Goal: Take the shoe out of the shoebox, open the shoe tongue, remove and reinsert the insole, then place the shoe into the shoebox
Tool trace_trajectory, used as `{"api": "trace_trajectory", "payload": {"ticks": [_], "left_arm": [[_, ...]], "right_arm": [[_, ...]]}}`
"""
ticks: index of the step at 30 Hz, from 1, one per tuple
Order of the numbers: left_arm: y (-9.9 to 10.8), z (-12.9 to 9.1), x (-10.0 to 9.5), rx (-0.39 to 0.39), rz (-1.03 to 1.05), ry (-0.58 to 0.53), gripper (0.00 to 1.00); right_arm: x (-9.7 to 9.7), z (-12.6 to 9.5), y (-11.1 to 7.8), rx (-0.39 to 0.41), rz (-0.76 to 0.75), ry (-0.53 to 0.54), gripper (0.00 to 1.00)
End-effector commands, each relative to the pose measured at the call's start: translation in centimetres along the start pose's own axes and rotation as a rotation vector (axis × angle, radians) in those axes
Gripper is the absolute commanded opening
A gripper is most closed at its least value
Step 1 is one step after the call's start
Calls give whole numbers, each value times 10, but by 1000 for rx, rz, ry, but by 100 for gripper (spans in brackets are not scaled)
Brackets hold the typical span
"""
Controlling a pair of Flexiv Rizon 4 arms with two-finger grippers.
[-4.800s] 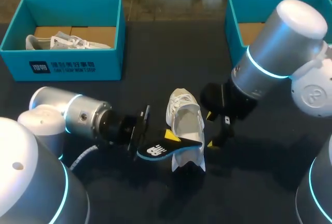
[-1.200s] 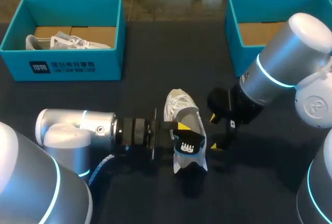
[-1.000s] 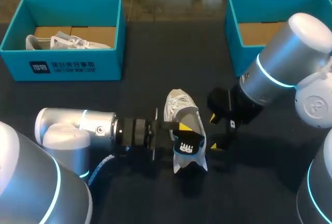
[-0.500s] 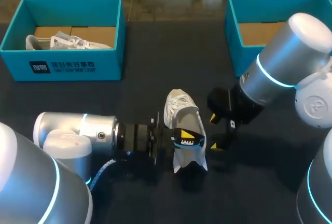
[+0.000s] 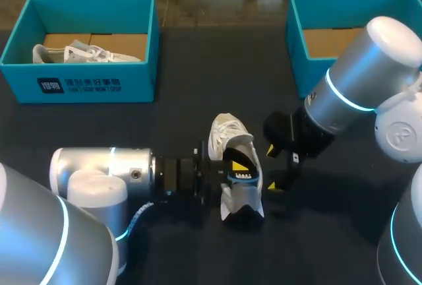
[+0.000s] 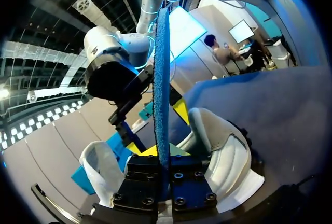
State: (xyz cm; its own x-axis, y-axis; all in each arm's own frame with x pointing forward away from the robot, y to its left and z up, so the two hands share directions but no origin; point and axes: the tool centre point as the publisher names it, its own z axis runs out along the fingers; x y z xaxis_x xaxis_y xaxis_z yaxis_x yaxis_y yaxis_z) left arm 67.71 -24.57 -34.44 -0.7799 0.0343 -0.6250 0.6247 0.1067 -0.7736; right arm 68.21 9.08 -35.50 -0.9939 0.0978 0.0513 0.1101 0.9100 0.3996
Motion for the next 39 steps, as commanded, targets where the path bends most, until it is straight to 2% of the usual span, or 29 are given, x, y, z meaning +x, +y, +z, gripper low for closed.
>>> {"api": "trace_trajectory", "payload": {"ticks": [1,3,7,13,15,16,23,27,33,37,39], "left_arm": [[-10,-6,2,3,-4,12,36],[-17,-8,2,8,-4,11,44],[-29,-12,3,11,6,6,42],[-39,-12,6,2,24,-3,22],[-40,-10,6,-4,41,-7,4],[-40,-9,6,-6,47,-5,0],[-28,1,4,-43,75,-16,0],[-12,7,-1,-94,96,-25,0],[4,7,-6,-141,101,-35,0],[4,3,-7,-151,86,-33,0],[1,1,-6,-150,86,-29,25]], "right_arm": [[0,2,0,1,0,-1,100],[0,2,0,1,0,-1,100],[0,2,0,1,0,-1,100],[0,2,0,1,0,-1,100],[0,2,0,1,0,-1,100],[0,2,0,1,0,-1,100],[0,2,0,1,0,-1,100],[0,2,0,1,0,-1,100],[0,2,0,1,0,-1,100],[0,2,0,1,0,-1,100],[0,2,0,1,0,-1,100]]}}
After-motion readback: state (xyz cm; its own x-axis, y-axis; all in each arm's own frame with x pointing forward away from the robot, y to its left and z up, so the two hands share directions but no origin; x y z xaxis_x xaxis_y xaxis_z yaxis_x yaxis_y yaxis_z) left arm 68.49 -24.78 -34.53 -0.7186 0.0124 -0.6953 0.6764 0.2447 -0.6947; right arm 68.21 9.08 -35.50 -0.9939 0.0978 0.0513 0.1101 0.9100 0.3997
